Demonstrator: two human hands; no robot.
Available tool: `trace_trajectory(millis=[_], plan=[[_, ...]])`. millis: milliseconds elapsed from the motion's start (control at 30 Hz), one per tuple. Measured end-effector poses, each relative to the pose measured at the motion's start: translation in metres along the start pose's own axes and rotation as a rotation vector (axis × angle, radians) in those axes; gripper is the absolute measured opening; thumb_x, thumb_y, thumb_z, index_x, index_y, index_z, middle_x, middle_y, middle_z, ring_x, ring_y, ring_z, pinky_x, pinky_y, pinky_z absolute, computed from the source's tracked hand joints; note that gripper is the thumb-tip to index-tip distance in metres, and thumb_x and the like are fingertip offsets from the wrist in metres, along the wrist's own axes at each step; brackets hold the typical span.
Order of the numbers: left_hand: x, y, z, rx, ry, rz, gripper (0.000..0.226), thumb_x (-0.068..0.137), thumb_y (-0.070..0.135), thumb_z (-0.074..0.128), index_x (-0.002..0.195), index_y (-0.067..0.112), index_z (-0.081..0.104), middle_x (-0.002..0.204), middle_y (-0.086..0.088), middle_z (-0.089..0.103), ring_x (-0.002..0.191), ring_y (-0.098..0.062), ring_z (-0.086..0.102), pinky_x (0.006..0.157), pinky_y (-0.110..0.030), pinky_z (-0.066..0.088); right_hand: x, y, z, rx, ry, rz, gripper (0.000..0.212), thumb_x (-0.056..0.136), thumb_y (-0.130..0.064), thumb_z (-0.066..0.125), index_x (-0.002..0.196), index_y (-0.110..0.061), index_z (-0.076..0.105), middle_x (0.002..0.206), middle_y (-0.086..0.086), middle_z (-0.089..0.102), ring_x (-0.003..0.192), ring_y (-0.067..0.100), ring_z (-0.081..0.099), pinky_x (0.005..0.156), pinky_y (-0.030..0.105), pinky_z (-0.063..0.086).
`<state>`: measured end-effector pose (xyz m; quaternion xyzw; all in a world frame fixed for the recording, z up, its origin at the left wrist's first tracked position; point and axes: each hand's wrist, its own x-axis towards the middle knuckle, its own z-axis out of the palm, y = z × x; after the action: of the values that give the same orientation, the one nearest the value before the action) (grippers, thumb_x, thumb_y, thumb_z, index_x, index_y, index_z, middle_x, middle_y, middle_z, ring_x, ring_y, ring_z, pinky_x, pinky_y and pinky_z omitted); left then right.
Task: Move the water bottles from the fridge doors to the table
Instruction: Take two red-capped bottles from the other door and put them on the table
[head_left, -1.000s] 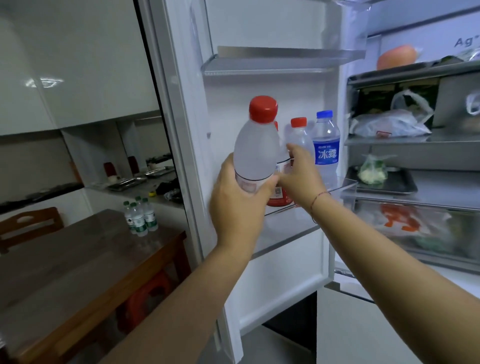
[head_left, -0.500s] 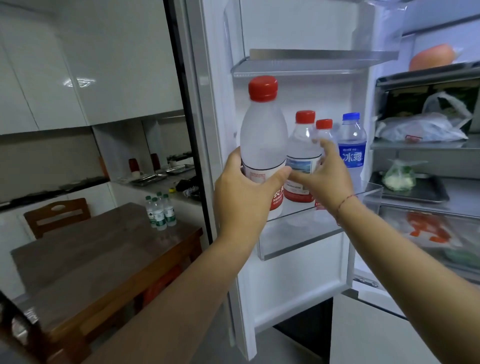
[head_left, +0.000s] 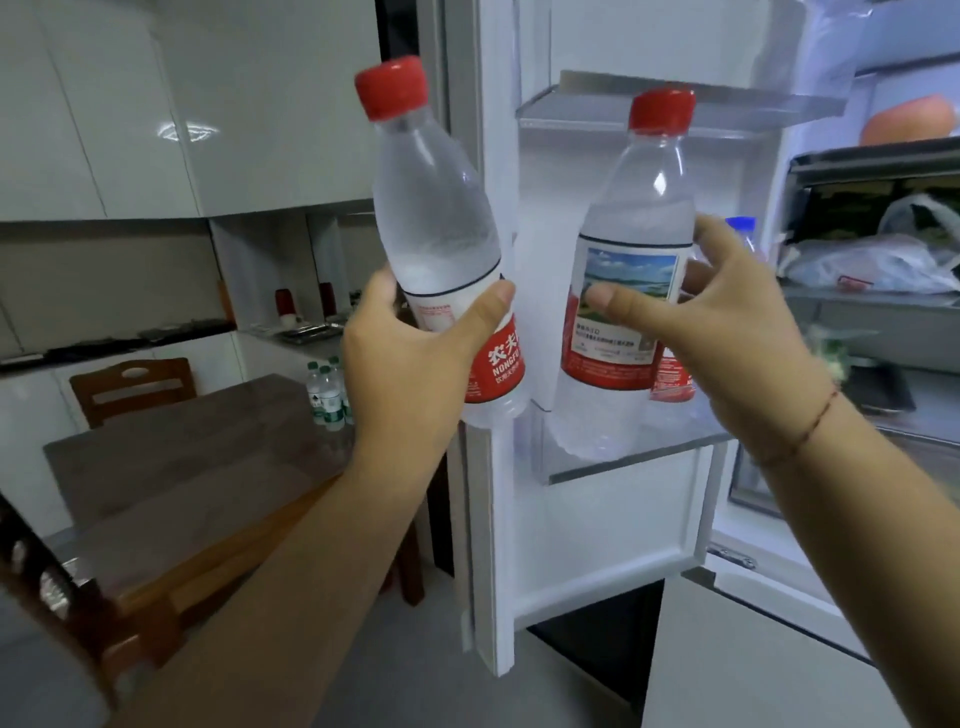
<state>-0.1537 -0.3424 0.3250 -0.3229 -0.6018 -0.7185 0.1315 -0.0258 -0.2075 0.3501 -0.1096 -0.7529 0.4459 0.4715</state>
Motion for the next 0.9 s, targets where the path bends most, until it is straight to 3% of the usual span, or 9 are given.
trace_trajectory(millis=[133, 300, 433, 533, 633, 800, 900], plan=[[0.003, -0.03, -0.045, 0.062, 0.03, -0.016, 0.049, 0.07, 0.036, 0.081, 0.113, 0.026, 0.061, 0.104, 0.015, 0.067, 0.094, -0.006, 0.067, 0.08, -0.027, 0.056, -0.019, 0.002, 0.051, -0.002, -0.097, 0.042, 0.095, 0.047, -0.051, 0.077, 0.131, -0.021, 0.047, 0.116, -0.001, 0.066, 0.102, 0.015, 0.067, 0.089, 0.042, 0.055], [0.022, -0.086, -0.104, 0.144, 0.03, -0.111, 0.048, 0.067, 0.035, 0.083, 0.107, 0.031, 0.057, 0.091, 0.023, 0.06, 0.086, 0.0, 0.063, 0.074, -0.02, 0.051, -0.034, 0.01, 0.13, 0.052, -0.171, 0.079, 0.075, 0.046, -0.046, 0.078, 0.114, -0.02, 0.06, 0.099, -0.007, 0.072, 0.087, 0.006, 0.07, 0.074, 0.021, 0.056], [0.043, -0.13, -0.153, 0.205, -0.014, -0.178, 0.049, 0.067, 0.03, 0.085, 0.109, 0.027, 0.06, 0.09, 0.021, 0.063, 0.086, 0.001, 0.064, 0.072, -0.018, 0.051, -0.034, 0.03, 0.196, 0.078, -0.181, 0.15, 0.061, 0.056, -0.028, 0.086, 0.111, -0.017, 0.063, 0.098, -0.004, 0.074, 0.086, 0.009, 0.071, 0.078, 0.028, 0.058], [0.06, -0.164, -0.185, 0.243, -0.049, -0.213, 0.055, 0.065, 0.026, 0.087, 0.113, 0.021, 0.061, 0.096, 0.012, 0.065, 0.089, -0.006, 0.065, 0.075, -0.024, 0.053, -0.031, 0.05, 0.243, 0.093, -0.146, 0.208, 0.056, 0.06, -0.016, 0.086, 0.111, -0.018, 0.062, 0.097, -0.003, 0.073, 0.086, 0.01, 0.071, 0.079, 0.031, 0.058], [0.076, -0.195, -0.211, 0.233, -0.085, -0.295, 0.054, 0.065, 0.022, 0.087, 0.111, 0.021, 0.058, 0.094, 0.014, 0.064, 0.088, -0.007, 0.065, 0.076, -0.028, 0.053, -0.026, 0.071, 0.283, 0.099, -0.112, 0.26, 0.056, 0.06, -0.013, 0.086, 0.11, -0.017, 0.061, 0.098, -0.002, 0.072, 0.088, 0.012, 0.07, 0.082, 0.035, 0.058], [0.099, -0.244, -0.241, 0.219, -0.11, -0.369, 0.053, 0.066, 0.022, 0.086, 0.11, 0.026, 0.056, 0.091, 0.016, 0.064, 0.084, -0.002, 0.063, 0.067, -0.021, 0.049, -0.012, 0.104, 0.338, 0.071, -0.093, 0.336, 0.059, 0.063, -0.011, 0.085, 0.114, -0.018, 0.057, 0.102, -0.003, 0.068, 0.094, 0.014, 0.067, 0.082, 0.034, 0.055], [0.115, -0.277, -0.25, 0.236, -0.11, -0.397, 0.056, 0.064, 0.025, 0.087, 0.112, 0.025, 0.057, 0.099, 0.012, 0.066, 0.088, -0.006, 0.065, 0.073, -0.026, 0.053, 0.003, 0.126, 0.365, 0.062, -0.098, 0.364, 0.058, 0.063, -0.011, 0.085, 0.112, -0.021, 0.056, 0.102, -0.004, 0.067, 0.093, 0.013, 0.065, 0.078, 0.03, 0.053]])
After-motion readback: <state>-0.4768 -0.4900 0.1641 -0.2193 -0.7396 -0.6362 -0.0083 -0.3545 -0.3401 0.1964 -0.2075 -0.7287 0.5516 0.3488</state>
